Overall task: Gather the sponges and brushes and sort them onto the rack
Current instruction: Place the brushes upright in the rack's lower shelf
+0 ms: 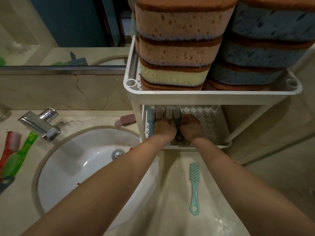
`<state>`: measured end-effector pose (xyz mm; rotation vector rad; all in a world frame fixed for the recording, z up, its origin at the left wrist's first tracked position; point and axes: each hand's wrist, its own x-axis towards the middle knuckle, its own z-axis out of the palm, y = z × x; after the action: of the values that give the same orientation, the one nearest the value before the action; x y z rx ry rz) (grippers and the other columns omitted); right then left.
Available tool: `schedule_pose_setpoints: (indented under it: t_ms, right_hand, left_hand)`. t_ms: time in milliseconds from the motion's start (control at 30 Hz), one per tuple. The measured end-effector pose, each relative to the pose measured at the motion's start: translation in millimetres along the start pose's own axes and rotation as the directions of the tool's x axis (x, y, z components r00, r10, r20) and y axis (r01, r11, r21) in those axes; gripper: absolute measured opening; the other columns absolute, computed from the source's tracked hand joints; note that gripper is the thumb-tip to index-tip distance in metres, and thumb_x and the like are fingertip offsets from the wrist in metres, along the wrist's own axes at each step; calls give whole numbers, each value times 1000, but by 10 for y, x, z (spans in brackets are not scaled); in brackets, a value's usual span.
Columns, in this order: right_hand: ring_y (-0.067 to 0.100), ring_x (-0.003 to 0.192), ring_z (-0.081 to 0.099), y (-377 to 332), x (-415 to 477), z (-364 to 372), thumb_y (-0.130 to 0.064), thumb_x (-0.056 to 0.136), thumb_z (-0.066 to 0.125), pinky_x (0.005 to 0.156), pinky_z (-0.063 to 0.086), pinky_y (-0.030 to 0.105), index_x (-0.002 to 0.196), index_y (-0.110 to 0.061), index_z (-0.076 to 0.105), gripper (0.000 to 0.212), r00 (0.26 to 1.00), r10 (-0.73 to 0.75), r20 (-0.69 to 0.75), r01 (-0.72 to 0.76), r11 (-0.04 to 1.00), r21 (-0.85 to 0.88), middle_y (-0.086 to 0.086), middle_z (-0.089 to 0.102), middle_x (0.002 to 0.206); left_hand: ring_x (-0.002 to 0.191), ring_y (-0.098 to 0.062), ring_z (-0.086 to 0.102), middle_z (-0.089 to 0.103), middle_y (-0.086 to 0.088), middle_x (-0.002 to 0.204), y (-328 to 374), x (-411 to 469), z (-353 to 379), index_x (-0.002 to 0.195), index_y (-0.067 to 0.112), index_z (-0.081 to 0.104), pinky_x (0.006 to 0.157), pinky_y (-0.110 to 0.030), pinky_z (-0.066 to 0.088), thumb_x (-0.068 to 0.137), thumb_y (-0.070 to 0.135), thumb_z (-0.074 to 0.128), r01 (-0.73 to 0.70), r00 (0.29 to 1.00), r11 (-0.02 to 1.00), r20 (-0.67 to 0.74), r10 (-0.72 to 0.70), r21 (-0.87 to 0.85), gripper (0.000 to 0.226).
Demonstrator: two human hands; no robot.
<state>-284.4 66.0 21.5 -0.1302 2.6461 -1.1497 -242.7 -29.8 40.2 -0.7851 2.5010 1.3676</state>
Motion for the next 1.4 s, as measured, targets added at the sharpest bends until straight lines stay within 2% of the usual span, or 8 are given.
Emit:
schedule_pose_setpoints:
  t_ms: [133,433,733,900,1033,1167,1233,1400]
  right_hand:
    - [21,80,54,-1,-7,49,-5,84,51,69,37,23,88,-12,64,15,1000,-8,-13,8,999,-46,4,59,87]
    - [22,77,54,7,-63,69,-2,84,47,62,35,25,86,-12,63,18,998,-56,-8,56,997,-55,6,60,83]
    - [23,93,62,-304,-690,244,-2,86,51,78,46,27,96,-17,65,23,968,-48,-246,115,957,267,3,67,98]
    - [17,95,62,-477,-1282,512,-9,87,58,85,50,32,96,-25,65,20,980,-94,-178,146,941,305,-4,65,100]
    - [17,91,62,-629,-1787,783,-7,87,58,86,53,37,104,-20,66,23,985,-141,-102,166,934,316,1,66,101]
    - [4,84,61,-829,-2350,1125,-6,86,56,80,50,25,99,-25,65,25,976,-213,-47,216,916,339,-7,66,94]
    - [-1,78,62,-936,-2640,1351,-3,85,55,73,47,16,94,-26,64,26,966,-259,-1,244,906,347,-12,66,90]
    - [7,87,62,-1237,-3389,2065,-13,88,57,79,51,27,100,-24,65,18,921,-349,172,286,907,310,-14,64,94]
  left_hand:
    - [107,-34,57,59,-17,118,-56,-26,6,112,5,63,94,-43,49,97,16,41,9,1000,999,-24,-7,54,28]
    - [108,-32,55,54,-18,125,-177,-238,-131,120,2,56,87,-34,48,93,-2,37,-182,983,982,29,181,53,33]
    - [100,-20,58,64,-13,109,-583,-808,-365,117,1,58,92,-27,44,87,-14,38,-131,991,890,-80,106,-437,40]
    - [79,-10,59,63,6,86,-1010,-1263,-639,99,19,59,72,-18,49,90,-5,41,-96,985,838,-171,3,-537,31]
    - [90,-19,63,64,-3,97,-1350,-1646,-970,103,17,59,87,-31,51,90,-3,43,-70,973,797,-217,-78,-600,29]
    - [77,-6,63,67,0,95,-1764,-2144,-1280,91,22,60,66,-14,52,91,2,44,-106,950,772,-294,-109,-627,26]
    - [76,-10,64,68,3,91,-2049,-2421,-1436,88,25,61,71,-23,52,90,3,43,-91,935,773,-320,-150,-628,29]
    - [77,-10,63,68,1,93,-2856,-3182,-1835,95,24,61,71,-24,46,89,6,44,-60,874,744,-396,-283,-665,25]
